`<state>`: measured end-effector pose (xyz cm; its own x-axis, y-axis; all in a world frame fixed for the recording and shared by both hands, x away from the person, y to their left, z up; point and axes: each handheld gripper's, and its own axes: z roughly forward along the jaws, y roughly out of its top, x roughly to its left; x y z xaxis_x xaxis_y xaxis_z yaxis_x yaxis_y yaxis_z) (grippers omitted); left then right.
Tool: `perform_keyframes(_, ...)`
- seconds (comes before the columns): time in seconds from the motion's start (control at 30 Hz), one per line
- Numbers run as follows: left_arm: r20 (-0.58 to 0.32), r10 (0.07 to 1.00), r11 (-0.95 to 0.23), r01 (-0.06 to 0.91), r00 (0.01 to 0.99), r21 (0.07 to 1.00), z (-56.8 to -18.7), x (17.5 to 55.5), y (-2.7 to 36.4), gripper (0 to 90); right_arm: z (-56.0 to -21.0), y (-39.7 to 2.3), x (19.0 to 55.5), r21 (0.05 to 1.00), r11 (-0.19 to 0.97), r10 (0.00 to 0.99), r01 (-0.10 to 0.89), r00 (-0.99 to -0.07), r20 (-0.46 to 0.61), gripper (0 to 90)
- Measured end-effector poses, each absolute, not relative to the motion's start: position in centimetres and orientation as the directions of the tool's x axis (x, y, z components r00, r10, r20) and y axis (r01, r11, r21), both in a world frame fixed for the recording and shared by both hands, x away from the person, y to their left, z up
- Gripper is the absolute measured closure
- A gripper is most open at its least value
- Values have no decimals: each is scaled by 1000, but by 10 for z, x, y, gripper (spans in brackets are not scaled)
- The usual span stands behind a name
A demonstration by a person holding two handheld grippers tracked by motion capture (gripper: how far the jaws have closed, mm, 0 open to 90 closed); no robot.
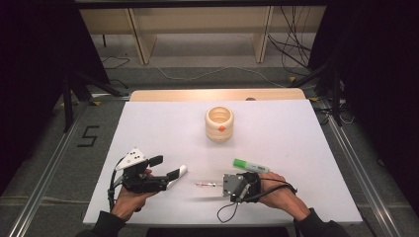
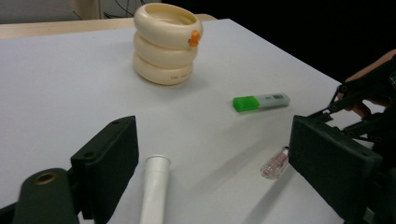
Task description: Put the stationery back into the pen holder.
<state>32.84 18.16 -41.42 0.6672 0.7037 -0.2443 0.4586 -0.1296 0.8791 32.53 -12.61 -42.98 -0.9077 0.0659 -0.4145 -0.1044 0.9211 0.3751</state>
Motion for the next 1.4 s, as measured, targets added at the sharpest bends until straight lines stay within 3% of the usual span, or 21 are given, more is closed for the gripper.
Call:
perform_keyframes(0.37, -216, 647, -261, 479, 731, 838, -386, 350, 153, 162, -432, -122, 312, 274, 918, -32, -286, -742, -669, 802)
perform_keyframes(0.63, -168, 605, -397, 477, 779, 784, -376, 359, 135, 184, -435, -120, 305, 182, 913, -86, -364, -610, -788, 803)
perform_keyframes(1.03, -137, 522, -558, 459, 842, 692, -378, 364, 105, 248, -445, -115, 299, 5, 885, -217, -465, -424, -879, 802)
perform_keyframes(1.4, -111, 437, -689, 412, 892, 596, -391, 368, 78, 340, -454, -112, 293, -137, 849, -323, -510, -297, -899, 802)
